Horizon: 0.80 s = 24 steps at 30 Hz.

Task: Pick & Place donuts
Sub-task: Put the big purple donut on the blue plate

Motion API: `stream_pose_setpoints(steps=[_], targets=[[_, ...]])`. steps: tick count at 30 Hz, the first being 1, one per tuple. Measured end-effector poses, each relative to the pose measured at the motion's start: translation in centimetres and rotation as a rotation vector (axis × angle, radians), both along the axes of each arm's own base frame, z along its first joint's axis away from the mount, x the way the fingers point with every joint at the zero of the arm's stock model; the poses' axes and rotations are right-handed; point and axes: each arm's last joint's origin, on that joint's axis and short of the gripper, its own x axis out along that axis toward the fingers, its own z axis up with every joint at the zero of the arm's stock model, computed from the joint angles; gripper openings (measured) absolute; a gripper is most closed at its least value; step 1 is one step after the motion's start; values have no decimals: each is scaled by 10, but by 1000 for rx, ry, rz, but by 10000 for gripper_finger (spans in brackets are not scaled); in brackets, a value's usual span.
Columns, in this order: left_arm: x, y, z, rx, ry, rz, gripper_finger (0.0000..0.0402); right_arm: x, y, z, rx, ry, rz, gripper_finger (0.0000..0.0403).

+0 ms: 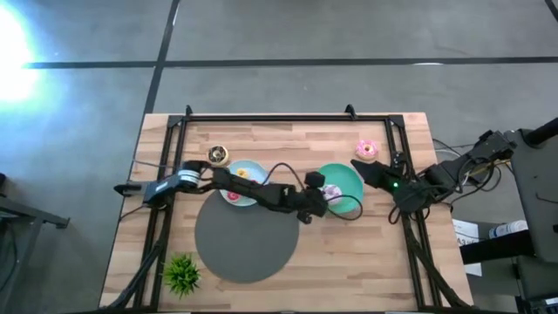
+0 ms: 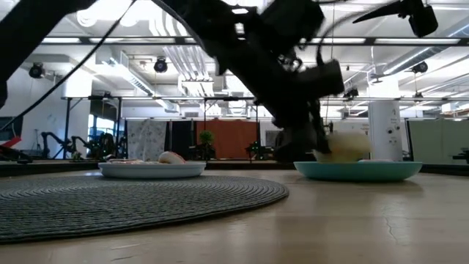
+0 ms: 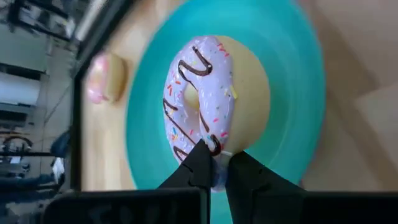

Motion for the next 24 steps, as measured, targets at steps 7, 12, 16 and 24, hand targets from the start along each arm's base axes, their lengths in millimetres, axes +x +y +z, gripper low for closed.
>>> stream_pose_setpoints(steps=[7,12,16,24], targets=[[5,8,3,-72,109,-1,50,1,1,-1,-4,12,7,185],[2,9,7,-64,163,10,107,1,1,-1,-16,23,11,185],[-1,9,14,-68,194,7,135,1,1,-1,-20,26,14,185],[-16,7,48,-109,202,-28,144,-1,1,-6,0,90,76,185]])
